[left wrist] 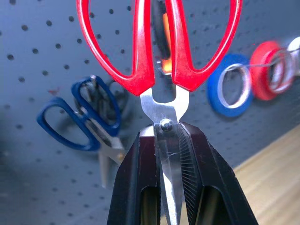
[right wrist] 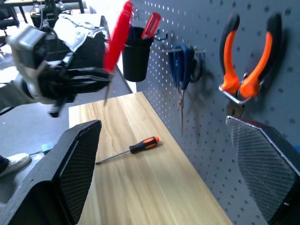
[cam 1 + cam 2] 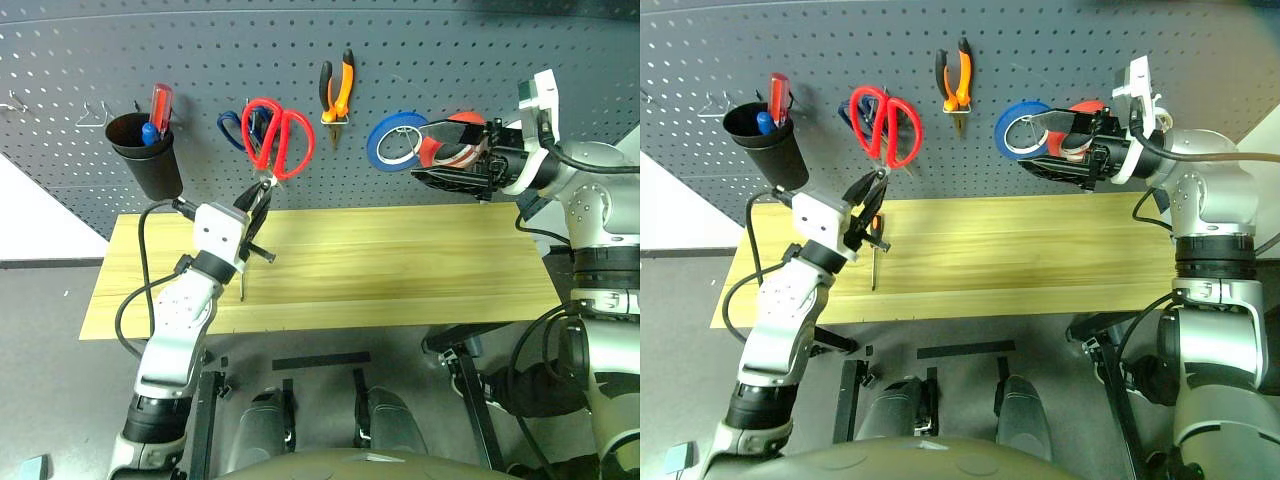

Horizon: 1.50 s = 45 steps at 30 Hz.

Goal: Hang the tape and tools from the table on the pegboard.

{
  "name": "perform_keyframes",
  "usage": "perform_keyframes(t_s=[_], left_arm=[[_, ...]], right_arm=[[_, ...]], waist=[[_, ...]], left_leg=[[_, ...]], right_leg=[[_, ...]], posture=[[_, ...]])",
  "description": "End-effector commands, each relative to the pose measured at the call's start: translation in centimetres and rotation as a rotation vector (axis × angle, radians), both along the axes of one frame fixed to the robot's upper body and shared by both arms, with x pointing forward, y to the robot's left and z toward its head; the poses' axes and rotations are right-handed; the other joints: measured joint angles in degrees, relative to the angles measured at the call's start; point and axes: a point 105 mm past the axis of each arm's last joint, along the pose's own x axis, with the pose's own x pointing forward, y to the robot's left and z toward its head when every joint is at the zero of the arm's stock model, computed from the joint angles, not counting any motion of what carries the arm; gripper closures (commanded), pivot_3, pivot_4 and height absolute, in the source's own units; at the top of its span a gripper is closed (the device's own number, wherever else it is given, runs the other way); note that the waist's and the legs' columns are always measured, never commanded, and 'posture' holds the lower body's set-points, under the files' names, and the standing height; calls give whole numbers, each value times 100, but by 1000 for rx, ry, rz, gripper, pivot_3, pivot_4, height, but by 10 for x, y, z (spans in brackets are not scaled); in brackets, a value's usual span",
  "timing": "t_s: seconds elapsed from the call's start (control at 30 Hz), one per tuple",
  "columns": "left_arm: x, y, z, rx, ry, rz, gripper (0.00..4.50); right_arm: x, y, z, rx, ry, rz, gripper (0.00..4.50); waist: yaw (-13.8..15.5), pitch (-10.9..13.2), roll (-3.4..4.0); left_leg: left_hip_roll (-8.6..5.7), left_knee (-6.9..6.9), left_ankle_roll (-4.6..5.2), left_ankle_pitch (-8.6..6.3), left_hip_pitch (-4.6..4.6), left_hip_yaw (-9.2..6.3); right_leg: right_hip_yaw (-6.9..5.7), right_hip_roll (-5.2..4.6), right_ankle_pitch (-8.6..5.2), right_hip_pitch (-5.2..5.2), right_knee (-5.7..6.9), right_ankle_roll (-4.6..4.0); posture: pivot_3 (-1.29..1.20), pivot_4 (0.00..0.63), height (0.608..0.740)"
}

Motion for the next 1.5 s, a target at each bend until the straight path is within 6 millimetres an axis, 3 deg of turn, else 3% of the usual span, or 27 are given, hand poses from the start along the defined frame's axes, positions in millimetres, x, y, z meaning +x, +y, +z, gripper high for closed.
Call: perform_keyframes(t_s=[0.03,0.37,0.9,1.03,1.3,1.33,1.5], left_arm=[[11,9,5,2,-13,39,4253],[35,21,-27,-7,111,120,4253],[87,-7,-36,-25,216,121,4253],[84,-11,-32,-63,212,107,2933],[69,2,-10,-121,147,124,200],[68,4,-8,-131,146,126,36],[70,6,-4,-143,149,123,36]], right_arm=[[-2,-1,21,24,-74,-5,0],[-1,-1,19,6,-75,-18,0],[3,1,12,-22,-89,-42,0],[2,-1,11,-30,-92,-48,0],[0,-5,6,-32,-79,-51,0],[0,-4,4,-30,-76,-51,0],[0,0,-1,-17,-64,-39,0]], waist=[[-6,-33,-2],[-11,-121,2],[-21,-128,0],[-18,-130,0],[-33,-130,0],[-35,-131,0],[-4,-147,3]], left_leg=[[0,0,0,0,0,1],[1,0,0,0,1,2],[-4,2,-1,1,2,3],[-4,2,-1,1,3,2],[-3,3,-1,1,3,2],[-3,3,-1,1,3,2],[-3,5,-2,1,4,1]], right_leg=[[0,0,0,0,0,0],[0,3,0,0,4,0],[0,4,2,4,10,2],[0,4,2,3,11,2],[0,4,2,3,12,3],[0,4,2,3,12,3],[0,4,2,5,13,3]], posture=[[-31,81,732],[-48,83,732],[-62,86,732],[-65,86,732],[-48,88,732],[-42,87,732],[-35,82,732]])
